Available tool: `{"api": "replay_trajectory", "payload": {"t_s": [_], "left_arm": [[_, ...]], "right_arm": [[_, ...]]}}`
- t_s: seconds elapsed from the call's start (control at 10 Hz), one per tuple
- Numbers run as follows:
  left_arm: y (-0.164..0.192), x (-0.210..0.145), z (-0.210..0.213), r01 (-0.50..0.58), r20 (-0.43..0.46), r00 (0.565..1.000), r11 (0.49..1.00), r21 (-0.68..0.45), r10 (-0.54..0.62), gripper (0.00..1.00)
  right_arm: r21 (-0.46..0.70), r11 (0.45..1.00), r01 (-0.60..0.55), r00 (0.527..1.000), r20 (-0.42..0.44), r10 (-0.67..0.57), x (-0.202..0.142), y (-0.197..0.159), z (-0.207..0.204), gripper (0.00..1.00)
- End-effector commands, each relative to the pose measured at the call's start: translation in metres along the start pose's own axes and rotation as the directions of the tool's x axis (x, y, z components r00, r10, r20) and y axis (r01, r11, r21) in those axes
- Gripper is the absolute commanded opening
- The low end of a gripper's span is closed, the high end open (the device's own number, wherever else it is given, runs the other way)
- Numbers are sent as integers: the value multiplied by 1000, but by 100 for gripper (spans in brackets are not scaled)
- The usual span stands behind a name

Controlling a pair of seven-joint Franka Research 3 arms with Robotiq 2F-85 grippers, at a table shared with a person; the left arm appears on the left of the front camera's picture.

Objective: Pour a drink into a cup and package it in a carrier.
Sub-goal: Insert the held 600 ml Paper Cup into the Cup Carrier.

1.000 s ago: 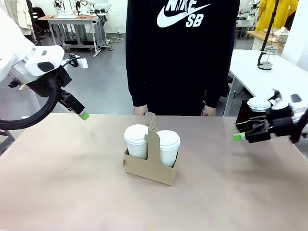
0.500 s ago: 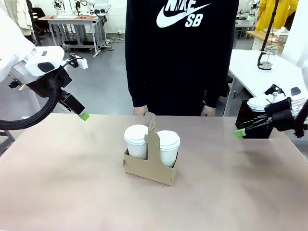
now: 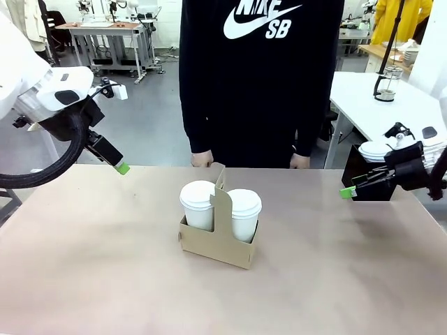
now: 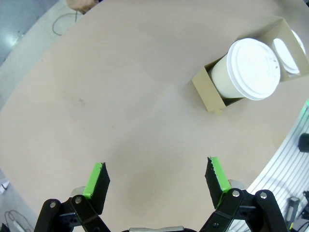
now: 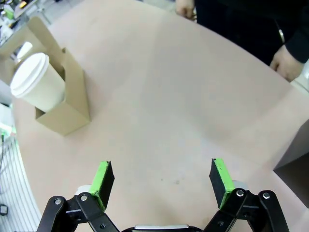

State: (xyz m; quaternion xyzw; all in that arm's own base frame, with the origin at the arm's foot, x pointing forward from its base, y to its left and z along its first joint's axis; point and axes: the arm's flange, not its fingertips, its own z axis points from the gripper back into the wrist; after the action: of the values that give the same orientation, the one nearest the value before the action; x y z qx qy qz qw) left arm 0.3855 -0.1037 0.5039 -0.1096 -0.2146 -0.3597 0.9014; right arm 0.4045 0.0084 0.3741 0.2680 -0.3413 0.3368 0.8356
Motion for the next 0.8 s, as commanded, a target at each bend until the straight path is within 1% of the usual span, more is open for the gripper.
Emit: {"api": "replay_trajectory", "payload": {"t_s": [0.0,0.7], "left_arm": [[-1,0,2,-11,-9,1000,1000,6,11,100],[-1,0,2,-11,-9,1000,1000,6,11,100]], "right_arm": [[-11,1000,-5,1000,-7,4,0,0,0,100],[-11,1000,-5,1000,-7,4,0,0,0,100]]}}
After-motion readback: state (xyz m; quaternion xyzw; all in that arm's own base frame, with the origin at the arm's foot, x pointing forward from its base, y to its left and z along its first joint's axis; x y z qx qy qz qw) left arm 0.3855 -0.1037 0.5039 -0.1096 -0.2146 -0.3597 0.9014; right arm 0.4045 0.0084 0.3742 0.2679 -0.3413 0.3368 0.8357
